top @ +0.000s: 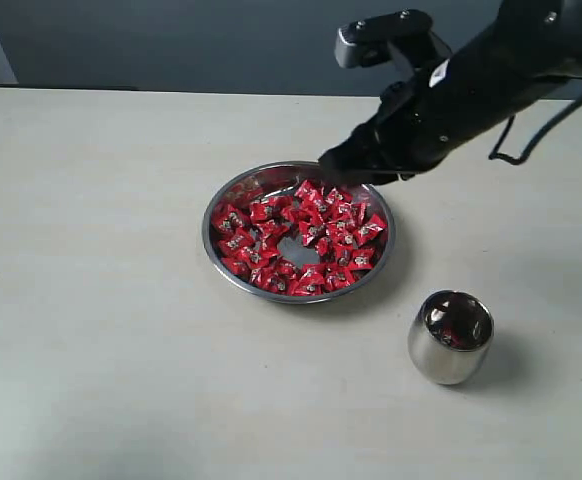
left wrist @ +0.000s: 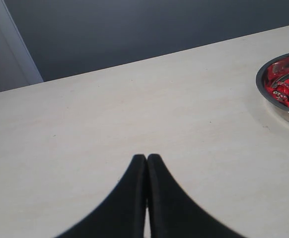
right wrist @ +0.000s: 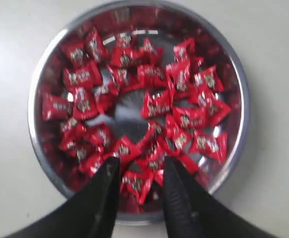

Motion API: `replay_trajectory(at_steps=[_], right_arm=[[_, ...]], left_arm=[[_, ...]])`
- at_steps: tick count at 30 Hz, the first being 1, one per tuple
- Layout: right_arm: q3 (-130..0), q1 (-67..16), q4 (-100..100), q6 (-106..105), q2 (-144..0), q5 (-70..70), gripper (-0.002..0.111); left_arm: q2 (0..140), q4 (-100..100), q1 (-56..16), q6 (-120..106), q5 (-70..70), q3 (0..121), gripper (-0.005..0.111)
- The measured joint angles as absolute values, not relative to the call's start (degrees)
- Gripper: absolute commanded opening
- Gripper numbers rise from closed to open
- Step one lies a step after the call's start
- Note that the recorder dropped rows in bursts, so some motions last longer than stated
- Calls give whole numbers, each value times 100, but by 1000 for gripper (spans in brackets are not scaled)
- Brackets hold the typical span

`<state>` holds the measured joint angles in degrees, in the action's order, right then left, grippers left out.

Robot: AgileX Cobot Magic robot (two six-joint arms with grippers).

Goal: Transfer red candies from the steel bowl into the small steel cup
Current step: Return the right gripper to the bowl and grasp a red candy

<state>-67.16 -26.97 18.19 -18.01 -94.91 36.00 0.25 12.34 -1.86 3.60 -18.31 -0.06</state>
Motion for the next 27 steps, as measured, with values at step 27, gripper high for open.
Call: replay_trajectory(at_steps=[27], right_arm=[[-9146, -3047, 525, -1350, -12612, 4565, 51]], left_arm=[[25, 1234, -186, 360, -1831, -6, 0]])
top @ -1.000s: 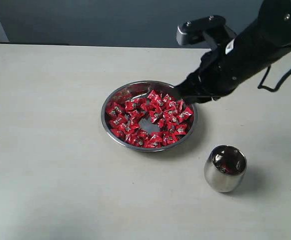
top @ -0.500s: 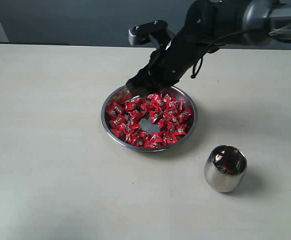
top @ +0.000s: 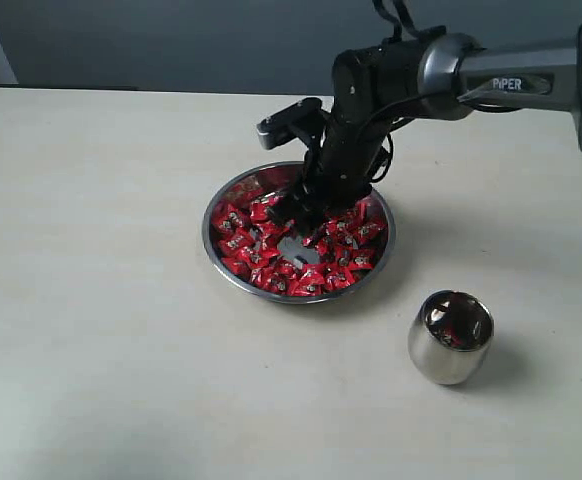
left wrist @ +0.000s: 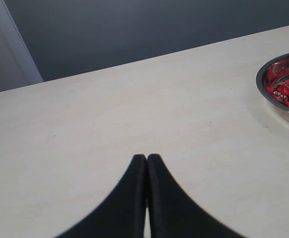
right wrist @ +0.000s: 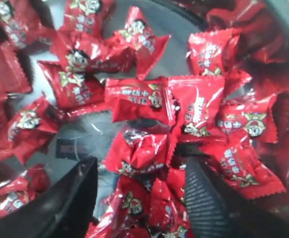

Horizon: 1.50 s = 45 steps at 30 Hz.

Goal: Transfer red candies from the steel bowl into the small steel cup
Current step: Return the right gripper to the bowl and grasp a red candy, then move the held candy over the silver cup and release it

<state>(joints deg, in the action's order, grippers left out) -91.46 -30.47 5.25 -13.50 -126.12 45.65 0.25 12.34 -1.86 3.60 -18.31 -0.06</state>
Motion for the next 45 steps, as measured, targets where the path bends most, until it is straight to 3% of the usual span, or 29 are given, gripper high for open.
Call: replay_trajectory(at_steps=[8, 15, 18, 36, 42, 45], right_arm=[[-9149, -3047, 492, -1309, -12788, 4429, 48], [-9211, -3047, 492, -1309, -12837, 4529, 10], [-9375, -3047, 492, -1309, -12846, 4872, 2], [-9470, -3047, 1130, -1331, -11494, 6474, 1], [-8435, -3047, 1184, -1343, -10203, 6466, 1], [-7090, -3047, 1080, -1239, -8930, 6184, 1]], left_arm=[[25, 1234, -186, 360, -1831, -6, 0], [25, 1234, -186, 360, -1831, -6, 0], [25, 1234, -186, 360, -1831, -6, 0], [25, 1234, -186, 360, -1831, -6, 0], [25, 1234, -186, 360, -1831, -6, 0], [25, 1234, -186, 360, -1831, -6, 0]])
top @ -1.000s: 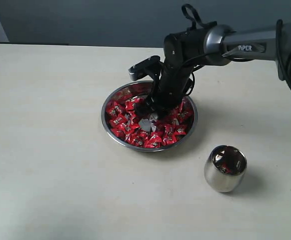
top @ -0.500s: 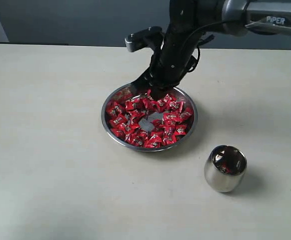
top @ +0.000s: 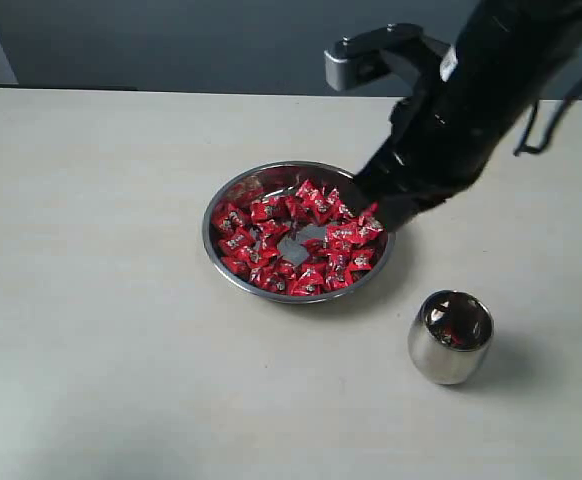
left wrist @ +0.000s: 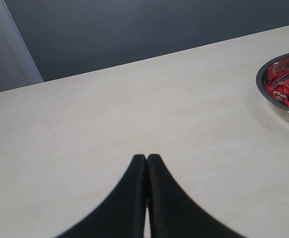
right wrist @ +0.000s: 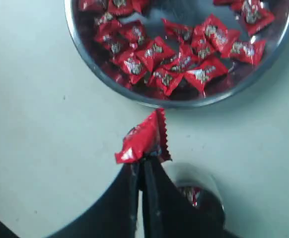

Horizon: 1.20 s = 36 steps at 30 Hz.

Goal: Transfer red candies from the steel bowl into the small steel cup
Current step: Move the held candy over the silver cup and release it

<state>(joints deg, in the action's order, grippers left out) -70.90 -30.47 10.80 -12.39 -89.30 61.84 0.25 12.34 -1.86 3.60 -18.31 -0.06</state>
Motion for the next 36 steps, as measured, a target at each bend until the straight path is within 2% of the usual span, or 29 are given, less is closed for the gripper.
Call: replay_trajectory(at_steps=[4, 12, 14, 16, 18, 24, 32, 36], right_arm=[[-5721, -3047, 641, -699, -8247, 5662, 1], [-4839, -3047, 358, -302, -8233, 4964, 3], [-4839, -3047, 326, -292, -8244, 4849, 16], [-4839, -3047, 162, -267, -8244, 4851, 37], [-4839, -3047, 0, -191, -8244, 4987, 42], [-4867, -3047, -238, -134, -8244, 5065, 42], [-5585, -3047, 483, -297, -8418, 3647, 42], [-6057, -3047, 679, -454, -8925, 3383, 41]], left_arm=[[25, 1234, -186, 360, -1831, -6, 0], [25, 1234, -186, 360, -1831, -6, 0], [25, 1234, -186, 360, -1831, -6, 0], [25, 1234, -186, 360, -1831, -6, 0], [25, 1234, -186, 360, -1831, -6, 0], [25, 1234, -186, 360, -1831, -6, 0], [25, 1234, -186, 360, -1831, -6, 0], [25, 1234, -186, 360, -1831, -6, 0]])
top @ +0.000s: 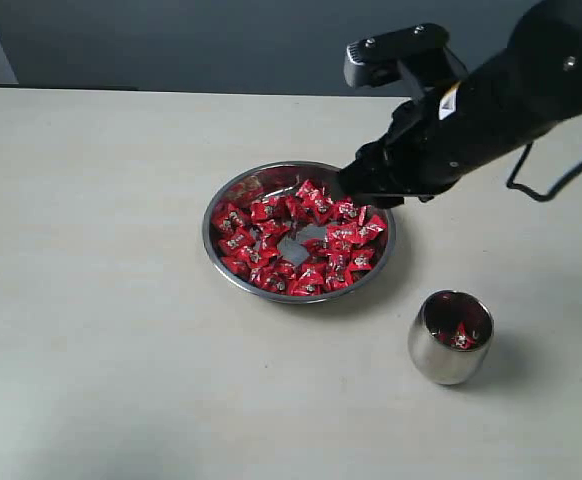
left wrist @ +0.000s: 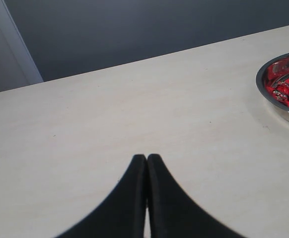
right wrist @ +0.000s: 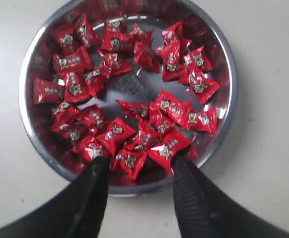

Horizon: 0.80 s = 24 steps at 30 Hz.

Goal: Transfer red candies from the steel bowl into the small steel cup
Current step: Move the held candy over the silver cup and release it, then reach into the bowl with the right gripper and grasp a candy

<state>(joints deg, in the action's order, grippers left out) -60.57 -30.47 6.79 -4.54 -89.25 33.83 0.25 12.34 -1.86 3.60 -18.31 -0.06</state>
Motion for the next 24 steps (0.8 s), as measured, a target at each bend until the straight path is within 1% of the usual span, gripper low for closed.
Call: replay_trajectory(at_steps=[4, 6, 11, 24], right_arm=[[-6476, -3047, 905, -738, -9542, 3405, 31], [-6657, -3047, 1239, -1059, -9886, 3527, 29], [-7019, -3055, 1986, -1905, -10616, 3835, 44], [-7886, -3055, 2115, -2055, -11819, 3938, 45]], left_arm=[[25, 1234, -186, 360, -1831, -6, 0], [25, 1234, -186, 360, -1831, -6, 0], [25, 1234, -186, 360, -1831, -6, 0], [25, 1234, -186, 360, -1831, -6, 0]])
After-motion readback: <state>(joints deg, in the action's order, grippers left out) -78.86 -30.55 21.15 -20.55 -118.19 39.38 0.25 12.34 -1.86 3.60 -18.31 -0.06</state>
